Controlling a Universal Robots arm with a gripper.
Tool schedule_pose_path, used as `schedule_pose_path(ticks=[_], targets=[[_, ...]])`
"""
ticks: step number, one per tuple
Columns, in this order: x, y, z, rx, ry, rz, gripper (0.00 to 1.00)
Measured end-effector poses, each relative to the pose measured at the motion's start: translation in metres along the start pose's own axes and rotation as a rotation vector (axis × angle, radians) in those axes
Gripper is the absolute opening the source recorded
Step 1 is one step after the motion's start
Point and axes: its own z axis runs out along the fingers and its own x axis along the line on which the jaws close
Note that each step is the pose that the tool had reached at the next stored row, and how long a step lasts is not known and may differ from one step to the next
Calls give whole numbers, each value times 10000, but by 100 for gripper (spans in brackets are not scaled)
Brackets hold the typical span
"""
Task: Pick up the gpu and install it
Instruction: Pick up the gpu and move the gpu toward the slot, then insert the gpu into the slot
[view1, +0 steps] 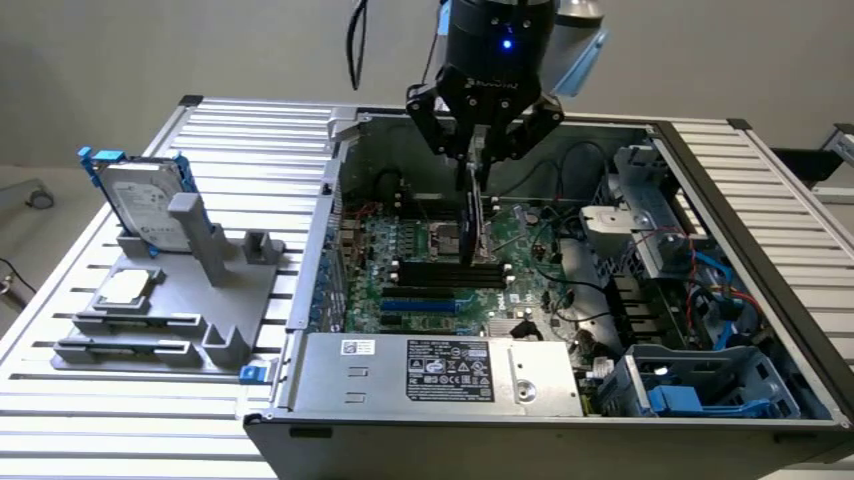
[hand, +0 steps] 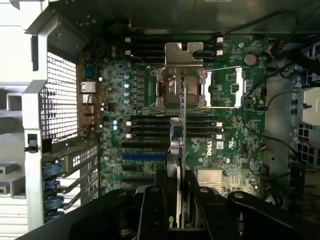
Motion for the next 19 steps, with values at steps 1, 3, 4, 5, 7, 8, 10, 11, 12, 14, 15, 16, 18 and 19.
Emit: schedule_pose_path(ticks=[1,3,4,5,7,8,10,11,12,14,15,16,18,19], targets=[[-46,15,18,-1,-1,1,27],[-137,45,53,-2,-1,1,27],[-166,65,70,1,0,0,27],[-179,81,84,1,2,1,27],[-182,82,87,0,2,2,27],[-182,83,86,0,2,2,27],[-182,83,87,0,2,1,27],[-182,83,87,0,2,1,27],[-182,83,87,0,2,1,27],[-182,83,87,0,2,1,27],[-182,83,87,0,2,1,27],[-182,83,86,0,2,1,27],[-182,83,87,0,2,2,27],[-182,83,87,0,2,1,27]])
